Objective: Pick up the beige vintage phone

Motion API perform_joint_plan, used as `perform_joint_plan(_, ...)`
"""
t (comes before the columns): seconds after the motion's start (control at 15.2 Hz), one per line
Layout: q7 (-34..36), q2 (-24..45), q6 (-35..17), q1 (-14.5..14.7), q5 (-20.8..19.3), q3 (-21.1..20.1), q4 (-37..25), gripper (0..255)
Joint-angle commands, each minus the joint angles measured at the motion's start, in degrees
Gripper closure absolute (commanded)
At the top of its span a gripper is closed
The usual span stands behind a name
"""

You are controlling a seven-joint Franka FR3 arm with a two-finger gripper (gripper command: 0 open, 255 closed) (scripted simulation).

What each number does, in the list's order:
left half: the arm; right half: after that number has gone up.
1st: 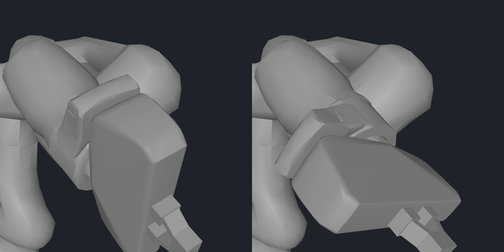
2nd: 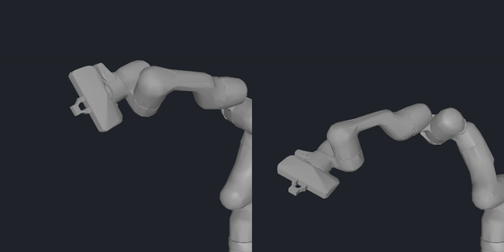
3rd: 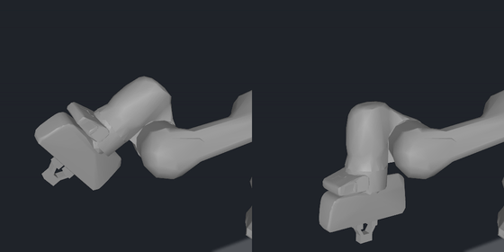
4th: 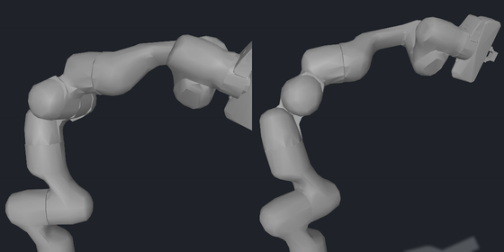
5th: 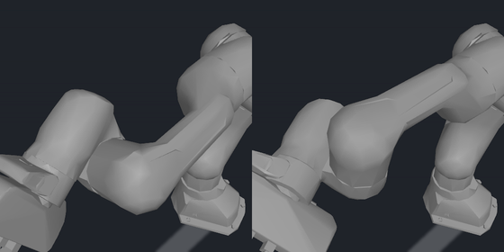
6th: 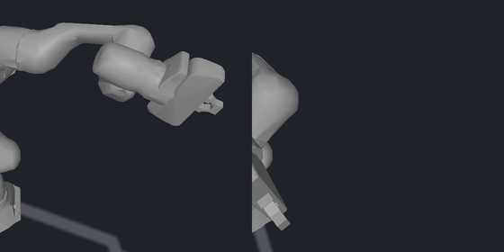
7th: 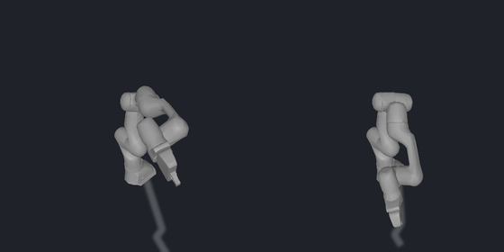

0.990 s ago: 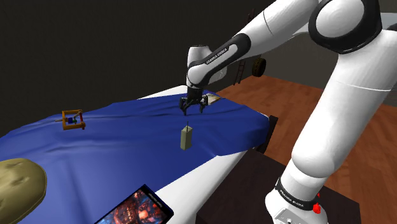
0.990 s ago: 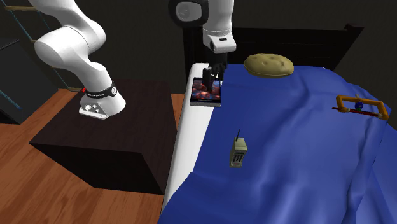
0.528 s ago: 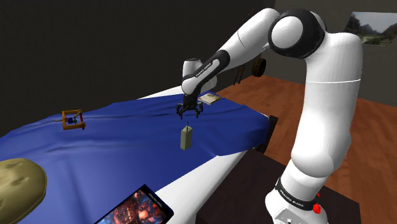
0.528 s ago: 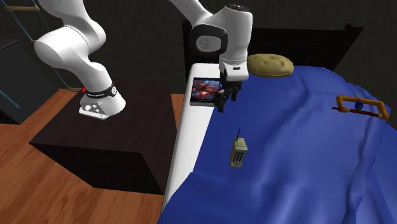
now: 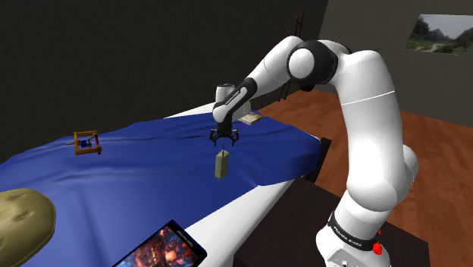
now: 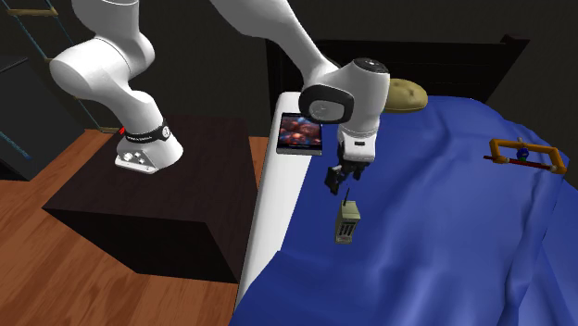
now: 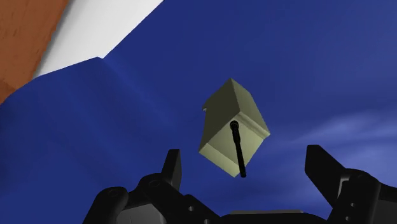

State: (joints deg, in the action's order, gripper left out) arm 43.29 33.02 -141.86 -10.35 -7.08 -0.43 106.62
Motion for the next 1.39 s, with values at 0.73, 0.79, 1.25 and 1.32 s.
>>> perform_joint_plan(0.73,4.79,16.68,-2.4,-1.05,1.53,2.42,-13.97,0)
perform_joint_plan(0.79,4.81,17.05,-2.62,-1.05,1.52,2.42,-14.13,0)
perform_joint_plan(1.25,4.79,17.1,-2.61,-1.07,1.53,2.42,-14.2,255)
perform_joint_plan(1.32,4.79,17.1,-2.62,-1.07,1.53,2.42,-14.18,255)
